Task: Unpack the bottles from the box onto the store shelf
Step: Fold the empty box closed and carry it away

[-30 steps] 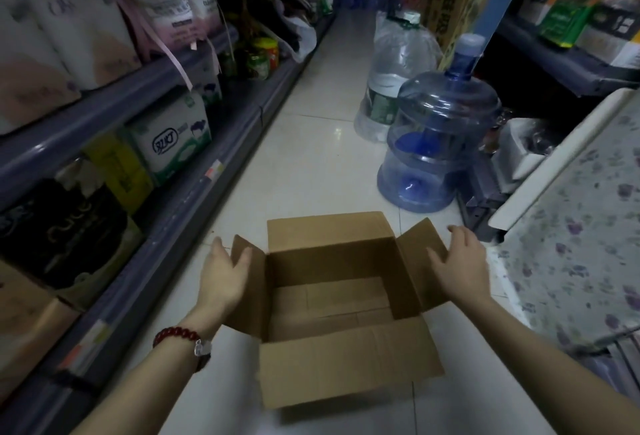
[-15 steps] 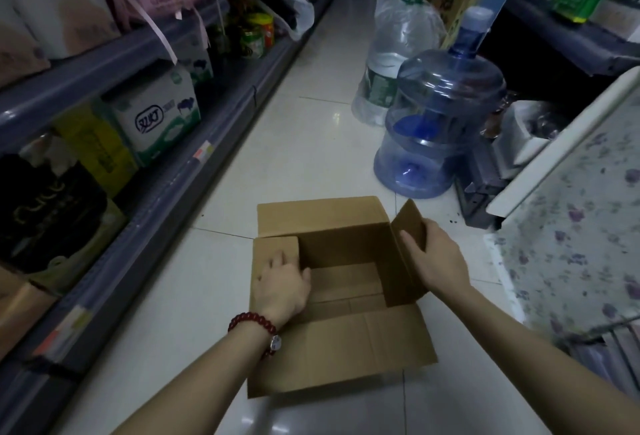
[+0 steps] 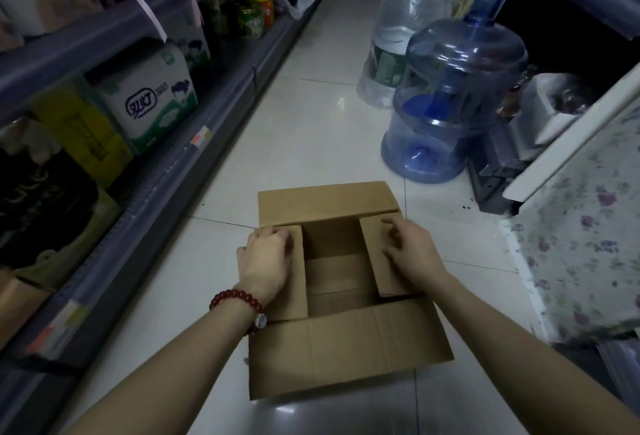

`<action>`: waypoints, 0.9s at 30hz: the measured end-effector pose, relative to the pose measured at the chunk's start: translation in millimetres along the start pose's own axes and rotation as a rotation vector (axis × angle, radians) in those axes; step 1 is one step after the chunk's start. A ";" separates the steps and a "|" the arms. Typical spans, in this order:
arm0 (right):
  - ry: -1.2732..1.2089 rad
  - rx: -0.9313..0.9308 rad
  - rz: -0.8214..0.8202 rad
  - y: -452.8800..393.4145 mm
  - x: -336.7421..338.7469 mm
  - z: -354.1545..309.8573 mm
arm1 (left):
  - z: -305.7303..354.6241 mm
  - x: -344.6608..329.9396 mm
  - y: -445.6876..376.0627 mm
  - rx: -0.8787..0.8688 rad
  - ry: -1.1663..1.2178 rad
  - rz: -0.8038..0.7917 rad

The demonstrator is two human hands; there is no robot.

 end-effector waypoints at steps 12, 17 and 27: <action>-0.283 -0.111 -0.483 -61.7 -25.2 24.4 | -14.1 -13.0 7.2 -0.126 0.100 0.120; -0.229 -0.082 -0.293 -61.6 -19.5 20.4 | -15.6 -13.7 11.0 -0.163 0.129 0.198; -0.315 -0.025 0.151 -22.2 0.1 34.5 | -32.8 7.2 15.5 0.077 0.684 0.193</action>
Point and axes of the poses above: each hand's wrist, its own y-axis away from the middle knuckle, its own x-axis out of the back of the hand, z = x × y, the point moved 9 cm from there along -y, towards the middle knuckle, and after that the axes turned 1 degree about -z, right-handed, at the moved point
